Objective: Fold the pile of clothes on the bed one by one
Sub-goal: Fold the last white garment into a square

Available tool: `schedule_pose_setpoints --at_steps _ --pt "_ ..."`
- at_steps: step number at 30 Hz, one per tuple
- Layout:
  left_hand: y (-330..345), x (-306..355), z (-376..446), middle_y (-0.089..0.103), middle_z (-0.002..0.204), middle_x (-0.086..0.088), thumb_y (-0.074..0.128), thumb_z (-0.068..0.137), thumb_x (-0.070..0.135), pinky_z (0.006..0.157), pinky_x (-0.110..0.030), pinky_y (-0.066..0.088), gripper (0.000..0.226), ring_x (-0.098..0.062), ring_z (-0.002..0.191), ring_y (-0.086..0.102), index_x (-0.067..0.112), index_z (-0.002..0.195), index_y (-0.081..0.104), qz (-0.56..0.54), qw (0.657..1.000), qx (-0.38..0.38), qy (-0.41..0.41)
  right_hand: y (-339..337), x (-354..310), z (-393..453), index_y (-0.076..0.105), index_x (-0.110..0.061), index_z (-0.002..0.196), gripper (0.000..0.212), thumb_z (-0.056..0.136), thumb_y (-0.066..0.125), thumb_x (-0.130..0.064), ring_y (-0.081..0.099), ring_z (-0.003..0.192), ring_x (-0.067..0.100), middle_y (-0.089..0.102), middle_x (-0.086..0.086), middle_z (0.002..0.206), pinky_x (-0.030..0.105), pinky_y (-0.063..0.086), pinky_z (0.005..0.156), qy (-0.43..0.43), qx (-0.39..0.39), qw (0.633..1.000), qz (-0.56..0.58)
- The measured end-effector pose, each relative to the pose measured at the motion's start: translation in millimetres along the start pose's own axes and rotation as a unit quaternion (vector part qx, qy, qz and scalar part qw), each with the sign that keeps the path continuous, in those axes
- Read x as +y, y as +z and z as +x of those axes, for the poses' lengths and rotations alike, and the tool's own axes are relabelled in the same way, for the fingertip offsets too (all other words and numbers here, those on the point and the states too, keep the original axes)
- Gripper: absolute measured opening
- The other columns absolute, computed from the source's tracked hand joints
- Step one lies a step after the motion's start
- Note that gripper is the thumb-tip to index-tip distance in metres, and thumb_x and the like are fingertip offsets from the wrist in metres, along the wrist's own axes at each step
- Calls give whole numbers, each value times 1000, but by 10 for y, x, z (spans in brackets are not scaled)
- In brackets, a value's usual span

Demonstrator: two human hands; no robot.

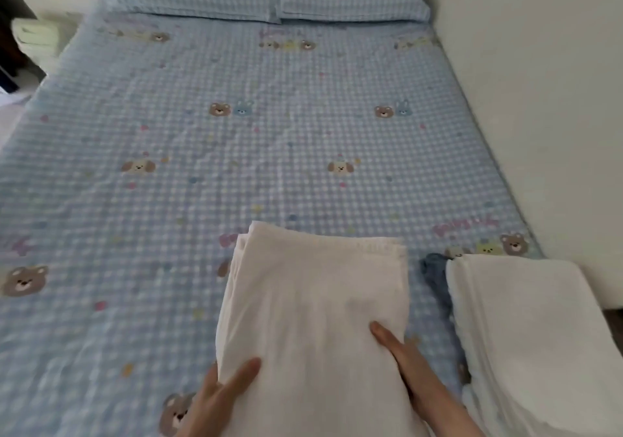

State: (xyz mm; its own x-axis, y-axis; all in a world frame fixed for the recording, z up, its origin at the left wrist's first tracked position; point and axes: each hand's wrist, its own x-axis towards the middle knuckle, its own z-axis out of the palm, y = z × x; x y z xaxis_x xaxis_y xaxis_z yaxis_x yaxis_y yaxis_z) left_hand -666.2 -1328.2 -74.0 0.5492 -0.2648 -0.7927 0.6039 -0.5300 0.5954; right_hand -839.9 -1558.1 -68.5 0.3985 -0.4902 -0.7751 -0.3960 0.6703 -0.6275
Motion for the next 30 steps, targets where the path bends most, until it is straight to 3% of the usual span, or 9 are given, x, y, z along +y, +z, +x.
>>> schedule_pose_setpoints --at_steps 4,8,11,16,19,22,25,28,30 --pt "862 -93 92 68 83 15 78 46 52 76 -30 46 45 -5 81 60 26 81 67 -6 999 -34 -2 -810 -194 48 53 -22 123 47 80 71 -30 64 106 19 68 -3 113 38 49 95 -69 72 994 -33" --pt "1418 -193 288 64 90 10 78 47 54 80 -33 45 51 -9 86 59 29 88 63 8 999 -40 0 -1369 -227 261 59 -25 117 58 69 78 -51 68 91 1 72 -14 101 13 52 70 -101 96 988 -68" --pt "1674 -331 528 64 106 -1 84 55 51 92 -36 44 60 -18 99 58 25 104 62 24 999 -39 -1 -1577 -128 604 56 -31 118 67 63 74 -64 63 87 -12 67 -25 101 1 45 65 -107 113 981 -116" --pt "2017 -473 849 60 118 -14 77 74 38 83 -32 42 61 -21 94 54 7 122 53 80 997 17 -5 -1733 245 1193 42 -19 138 68 84 56 -57 52 121 16 54 -2 134 26 38 99 -58 145 964 -217" --pt "2118 -475 845 51 133 -20 77 75 35 97 -41 42 77 -31 115 52 4 135 39 158 983 86 47 -1705 295 1213 40 -12 140 60 92 53 -44 49 126 22 52 7 138 31 37 106 -113 199 933 -277" --pt "2230 -484 673 27 152 -21 56 80 61 109 -46 28 88 -34 137 28 16 148 23 402 868 170 238 -1508 286 994 35 -8 144 65 91 53 -41 45 129 32 43 17 144 42 39 106 -202 263 813 -479" --pt "2387 -575 615 22 154 -13 16 83 76 105 -47 22 82 -22 146 6 26 147 23 537 754 102 363 -1296 346 857 46 -16 140 65 87 46 -53 44 132 35 41 17 146 56 44 94 -262 208 714 -616" --pt "2476 -723 798 13 156 -7 18 81 78 103 -51 20 83 -17 147 -6 31 148 17 580 735 80 342 -1257 443 1013 53 -16 134 73 73 72 -51 37 133 37 45 17 142 63 46 86 -253 169 717 -627" --pt "2514 -763 943 18 156 -10 22 81 77 104 -51 19 84 -20 147 -4 28 149 20 599 728 72 326 -1292 500 1181 39 -16 143 79 78 68 -50 25 141 36 29 17 152 66 37 95 -226 139 741 -616"
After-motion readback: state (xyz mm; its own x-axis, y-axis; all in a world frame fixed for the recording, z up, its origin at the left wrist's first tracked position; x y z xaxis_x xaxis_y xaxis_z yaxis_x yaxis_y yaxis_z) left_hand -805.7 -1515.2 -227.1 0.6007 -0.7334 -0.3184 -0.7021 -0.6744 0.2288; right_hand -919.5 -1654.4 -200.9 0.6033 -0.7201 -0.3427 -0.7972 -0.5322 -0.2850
